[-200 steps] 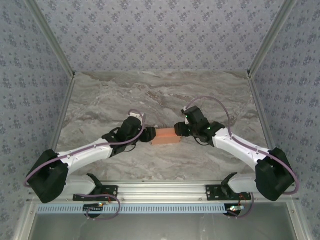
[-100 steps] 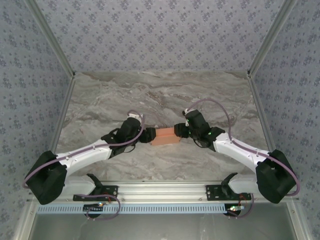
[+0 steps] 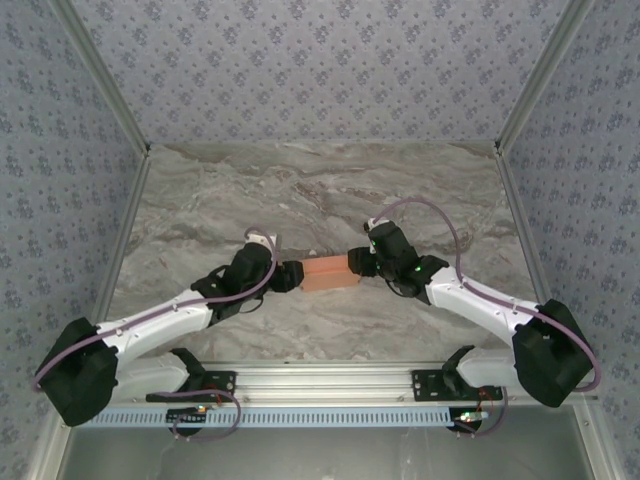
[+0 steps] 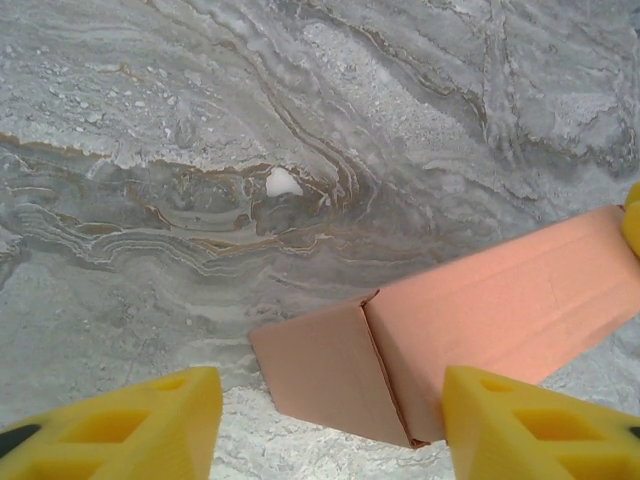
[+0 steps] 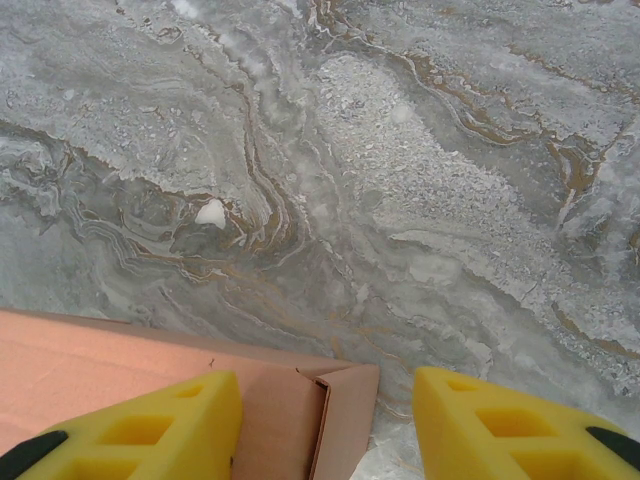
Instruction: Fold the paper box
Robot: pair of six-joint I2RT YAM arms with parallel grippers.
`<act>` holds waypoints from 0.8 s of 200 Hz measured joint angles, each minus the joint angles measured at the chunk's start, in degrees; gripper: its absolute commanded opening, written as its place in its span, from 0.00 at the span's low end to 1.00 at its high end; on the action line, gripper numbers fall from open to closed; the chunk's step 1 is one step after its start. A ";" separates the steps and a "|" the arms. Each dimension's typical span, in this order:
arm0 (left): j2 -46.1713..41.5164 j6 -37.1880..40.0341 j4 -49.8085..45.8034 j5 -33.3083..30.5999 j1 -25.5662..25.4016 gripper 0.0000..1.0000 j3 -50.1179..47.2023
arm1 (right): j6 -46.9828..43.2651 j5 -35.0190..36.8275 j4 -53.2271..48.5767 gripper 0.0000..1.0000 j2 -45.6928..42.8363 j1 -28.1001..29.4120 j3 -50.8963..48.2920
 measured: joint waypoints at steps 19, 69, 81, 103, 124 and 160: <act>0.90 -0.22 0.59 0.66 0.09 0.51 0.00 | -0.02 0.13 -0.13 0.50 0.00 0.00 0.00; 1.22 -0.87 3.02 1.25 0.09 0.49 -1.40 | -1.64 -0.76 -4.61 0.52 0.20 -0.37 2.43; 1.20 -0.90 3.19 1.25 0.09 0.49 -1.51 | -2.47 -1.90 -6.67 0.53 0.37 -0.87 3.63; 1.20 -0.90 3.21 1.27 0.09 0.49 -1.51 | -3.91 -4.76 -9.53 0.53 0.39 -2.08 5.68; 1.20 -0.90 3.21 1.27 0.09 0.50 -1.51 | -4.87 -7.65 -10.86 0.54 0.31 -3.50 7.15; 1.22 -0.87 3.23 1.40 0.09 0.50 -1.51 | -5.20 -12.46 -11.43 0.53 -0.48 -6.36 6.56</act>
